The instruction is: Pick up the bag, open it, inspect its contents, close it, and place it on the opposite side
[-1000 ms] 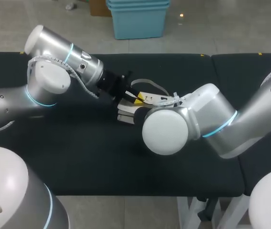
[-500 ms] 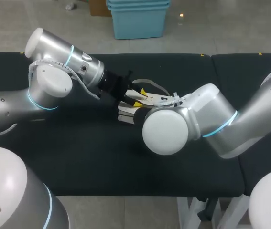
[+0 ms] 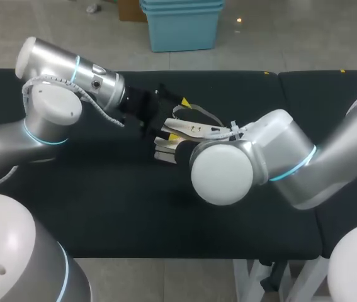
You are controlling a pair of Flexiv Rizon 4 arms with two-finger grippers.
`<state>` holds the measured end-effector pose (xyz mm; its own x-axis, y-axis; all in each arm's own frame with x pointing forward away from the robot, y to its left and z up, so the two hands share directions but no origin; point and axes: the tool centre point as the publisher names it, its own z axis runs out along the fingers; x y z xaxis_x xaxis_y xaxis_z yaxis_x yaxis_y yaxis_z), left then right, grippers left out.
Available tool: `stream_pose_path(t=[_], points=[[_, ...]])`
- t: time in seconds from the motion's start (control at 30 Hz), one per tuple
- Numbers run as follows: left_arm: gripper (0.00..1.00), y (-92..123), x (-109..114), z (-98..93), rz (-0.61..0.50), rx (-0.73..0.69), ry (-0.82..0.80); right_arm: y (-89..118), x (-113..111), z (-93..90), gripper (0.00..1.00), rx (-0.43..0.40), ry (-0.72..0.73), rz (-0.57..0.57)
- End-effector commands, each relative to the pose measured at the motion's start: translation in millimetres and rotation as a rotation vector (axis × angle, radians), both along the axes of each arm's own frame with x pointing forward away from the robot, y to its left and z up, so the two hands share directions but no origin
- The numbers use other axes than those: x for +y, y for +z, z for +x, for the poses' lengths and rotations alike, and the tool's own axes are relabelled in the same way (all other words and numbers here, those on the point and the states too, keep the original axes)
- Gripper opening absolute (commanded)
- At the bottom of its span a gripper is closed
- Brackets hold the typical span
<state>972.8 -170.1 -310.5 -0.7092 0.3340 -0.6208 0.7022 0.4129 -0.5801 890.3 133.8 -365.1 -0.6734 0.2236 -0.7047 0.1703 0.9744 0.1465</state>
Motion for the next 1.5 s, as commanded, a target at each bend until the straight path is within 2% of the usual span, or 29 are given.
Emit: stream_pose_path(t=[0.03, 0.23, 0.4, 0.57, 0.73, 0.87, 0.93, 0.97, 1.0, 1.5], points=[[1.00, 8.1, 6.4, -0.6, -0.010, 0.023, 0.033, 17.5, -12.2, -5.2, 1.00, 0.029, 0.021, 0.022], [1.00, 21.9, 13.7, 3.6, 0.048, 0.129, 0.124, 45.0, -14.7, -4.9, 1.00, 0.126, 0.064, 0.013], [1.00, 29.4, 24.3, 8.6, 0.119, 0.269, 0.232, 66.6, -19.0, 0.6, 1.00, 0.268, 0.093, 0.048], [1.00, 31.0, 37.8, 11.8, 0.176, 0.437, 0.358, 78.3, -24.0, 5.3, 1.00, 0.356, 0.060, 0.088], [1.00, 25.5, 44.5, 12.7, 0.257, 0.579, 0.417, 85.4, -29.3, 8.8, 1.00, 0.467, 0.039, 0.141], [1.00, 24.6, 47.9, 12.3, 0.321, 0.650, 0.459, 90.2, -33.2, 9.4, 1.00, 0.530, 0.024, 0.152], [1.00, 24.5, 49.8, 10.4, 0.347, 0.700, 0.455, 91.1, -36.6, 9.5, 1.00, 0.570, 0.021, 0.205], [1.00, 24.6, 51.2, 7.6, 0.386, 0.659, 0.465, 90.9, -37.9, 7.5, 1.00, 0.597, 0.041, 0.214], [1.00, 24.6, 51.2, 7.6, 0.386, 0.659, 0.465, 91.6, -38.7, 0.6, 1.00, 0.601, 0.090, 0.169], [1.00, 24.6, 51.2, 7.6, 0.386, 0.659, 0.465, 91.6, -38.7, 0.6, 1.00, 0.601, 0.090, 0.169]])
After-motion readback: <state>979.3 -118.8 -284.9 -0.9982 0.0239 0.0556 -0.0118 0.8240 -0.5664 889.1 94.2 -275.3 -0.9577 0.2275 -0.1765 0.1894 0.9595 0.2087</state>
